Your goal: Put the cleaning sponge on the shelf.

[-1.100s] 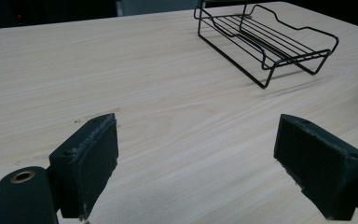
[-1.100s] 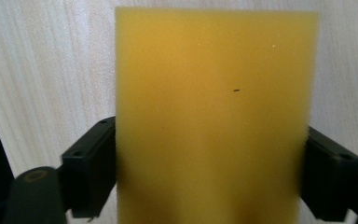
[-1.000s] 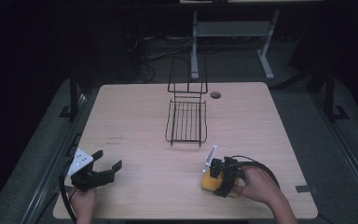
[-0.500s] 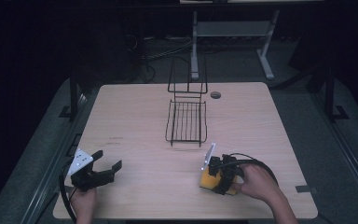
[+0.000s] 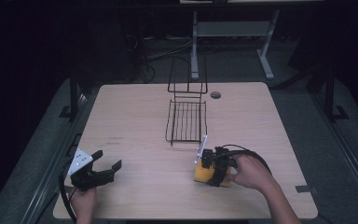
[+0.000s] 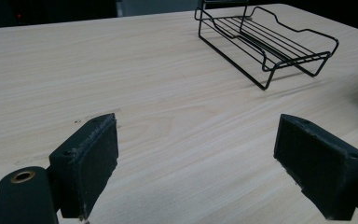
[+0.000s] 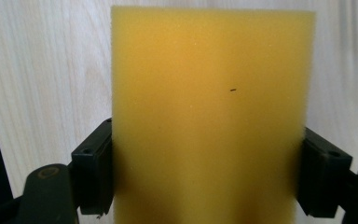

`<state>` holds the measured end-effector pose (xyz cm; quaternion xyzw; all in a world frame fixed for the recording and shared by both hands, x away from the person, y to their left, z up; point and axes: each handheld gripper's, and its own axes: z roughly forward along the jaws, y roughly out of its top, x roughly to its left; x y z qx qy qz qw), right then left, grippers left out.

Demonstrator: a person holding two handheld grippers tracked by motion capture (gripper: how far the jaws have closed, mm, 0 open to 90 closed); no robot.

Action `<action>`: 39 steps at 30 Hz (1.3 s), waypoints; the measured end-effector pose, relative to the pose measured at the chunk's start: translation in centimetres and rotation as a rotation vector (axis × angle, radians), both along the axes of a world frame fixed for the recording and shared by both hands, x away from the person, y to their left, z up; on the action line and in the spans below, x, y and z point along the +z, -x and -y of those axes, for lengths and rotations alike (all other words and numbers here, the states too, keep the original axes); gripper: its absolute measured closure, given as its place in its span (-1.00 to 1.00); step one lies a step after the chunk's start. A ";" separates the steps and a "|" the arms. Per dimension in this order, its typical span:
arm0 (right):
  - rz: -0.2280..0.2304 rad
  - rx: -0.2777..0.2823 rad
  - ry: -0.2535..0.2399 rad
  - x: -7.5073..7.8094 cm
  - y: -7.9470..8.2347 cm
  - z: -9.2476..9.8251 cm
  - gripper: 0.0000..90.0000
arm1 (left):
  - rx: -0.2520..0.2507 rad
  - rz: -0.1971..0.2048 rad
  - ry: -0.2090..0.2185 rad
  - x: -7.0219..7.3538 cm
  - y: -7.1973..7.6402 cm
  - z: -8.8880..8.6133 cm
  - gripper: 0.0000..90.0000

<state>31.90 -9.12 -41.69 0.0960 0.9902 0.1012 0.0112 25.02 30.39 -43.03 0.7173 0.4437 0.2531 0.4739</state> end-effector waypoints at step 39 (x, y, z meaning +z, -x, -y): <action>0.009 0.090 0.005 3.6 -7.6 -5.3 -0.52 | -0.006 -0.002 0.011 -0.1 -0.4 0.3 -0.71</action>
